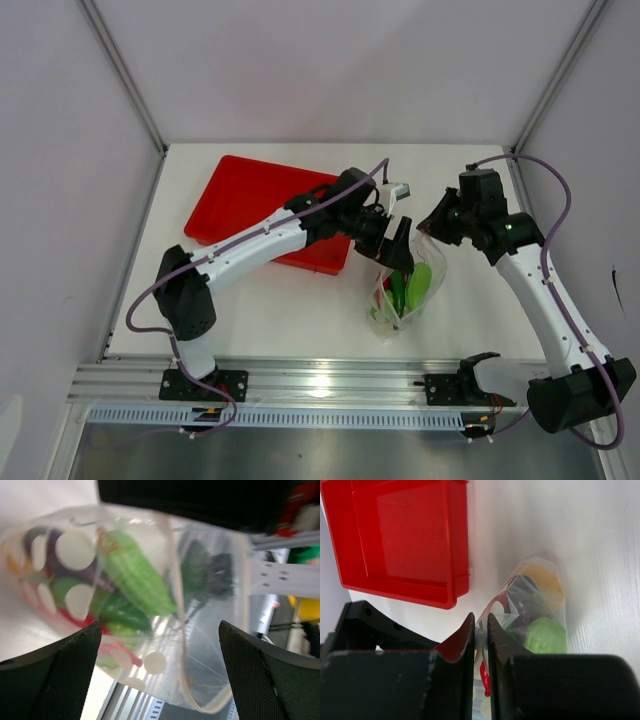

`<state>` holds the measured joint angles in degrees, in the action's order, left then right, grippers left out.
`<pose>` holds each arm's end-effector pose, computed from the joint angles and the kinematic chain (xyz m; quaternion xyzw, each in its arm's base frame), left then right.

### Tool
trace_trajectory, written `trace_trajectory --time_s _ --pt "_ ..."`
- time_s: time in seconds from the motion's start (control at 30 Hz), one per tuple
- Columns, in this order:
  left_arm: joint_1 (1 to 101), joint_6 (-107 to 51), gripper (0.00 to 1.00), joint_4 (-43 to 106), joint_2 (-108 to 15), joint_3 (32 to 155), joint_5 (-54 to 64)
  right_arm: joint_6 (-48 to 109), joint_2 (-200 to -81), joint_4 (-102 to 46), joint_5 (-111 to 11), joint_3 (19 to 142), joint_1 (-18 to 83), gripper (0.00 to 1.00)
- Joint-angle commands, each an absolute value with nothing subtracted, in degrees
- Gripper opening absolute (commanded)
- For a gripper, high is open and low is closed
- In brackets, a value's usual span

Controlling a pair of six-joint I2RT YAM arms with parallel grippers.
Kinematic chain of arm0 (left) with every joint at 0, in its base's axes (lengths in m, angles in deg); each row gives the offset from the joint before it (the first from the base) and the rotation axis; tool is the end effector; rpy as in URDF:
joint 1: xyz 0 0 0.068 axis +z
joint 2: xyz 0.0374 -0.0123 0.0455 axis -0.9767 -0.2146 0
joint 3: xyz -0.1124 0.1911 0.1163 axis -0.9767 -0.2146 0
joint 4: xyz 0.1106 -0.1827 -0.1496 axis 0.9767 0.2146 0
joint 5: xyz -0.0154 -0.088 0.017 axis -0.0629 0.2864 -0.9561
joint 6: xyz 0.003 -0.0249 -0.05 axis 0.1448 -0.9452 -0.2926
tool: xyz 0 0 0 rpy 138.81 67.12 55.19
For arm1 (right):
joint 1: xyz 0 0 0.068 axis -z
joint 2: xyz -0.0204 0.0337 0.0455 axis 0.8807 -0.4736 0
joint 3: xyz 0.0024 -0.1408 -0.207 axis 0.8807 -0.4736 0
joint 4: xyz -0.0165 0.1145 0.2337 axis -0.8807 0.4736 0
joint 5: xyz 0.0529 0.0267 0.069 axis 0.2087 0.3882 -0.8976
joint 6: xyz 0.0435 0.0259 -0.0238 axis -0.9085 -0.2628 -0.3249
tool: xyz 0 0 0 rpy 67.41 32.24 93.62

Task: Place the food in the zip-top bag and seal the zipper
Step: Zip the zipper food storage bag at the center of the board.

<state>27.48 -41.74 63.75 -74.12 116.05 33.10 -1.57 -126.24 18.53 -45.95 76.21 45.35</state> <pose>0.2428 -0.3266 0.3060 0.3177 0.8068 -0.4745 0.1514 0.2370 0.0721 0.3379 0.1665 0.8994 0.2114 0.3446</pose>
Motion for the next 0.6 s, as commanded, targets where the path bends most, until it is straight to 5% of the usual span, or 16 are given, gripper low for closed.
trace_trajectory --time_s 0.0,0.17,0.27,0.37,0.4,0.47,0.57 --pt "24.5 -40.3 0.99 71.8 -70.1 117.3 16.4 -2.9 -124.6 17.1 -44.5 75.8 45.6 0.00" --pt "23.6 -41.7 0.88 69.3 -68.2 113.5 16.6 -2.9 -123.9 17.2 -44.0 74.9 45.6 0.00" --pt "23.3 -41.9 0.67 68.3 -67.5 112.3 18.8 -2.0 -123.5 17.6 -43.3 74.8 45.7 0.00" --pt "23.3 -42.0 0.36 67.9 -67.9 112.2 21.7 -0.1 -123.2 18.1 -43.3 75.0 45.9 0.06" --pt "23.3 -41.9 0.19 67.8 -68.1 112.3 22.2 0.6 -123.3 18.4 -43.6 75.4 46.2 0.17" --pt "23.3 -41.4 0.04 68.3 -68.6 112.8 23.3 3.4 -123.7 19.8 -44.5 76.3 46.3 0.32" --pt "23.5 -40.3 0.01 69.9 -69.5 115.0 23.6 7.8 -125.0 24.5 -45.8 80.3 46.8 0.60"
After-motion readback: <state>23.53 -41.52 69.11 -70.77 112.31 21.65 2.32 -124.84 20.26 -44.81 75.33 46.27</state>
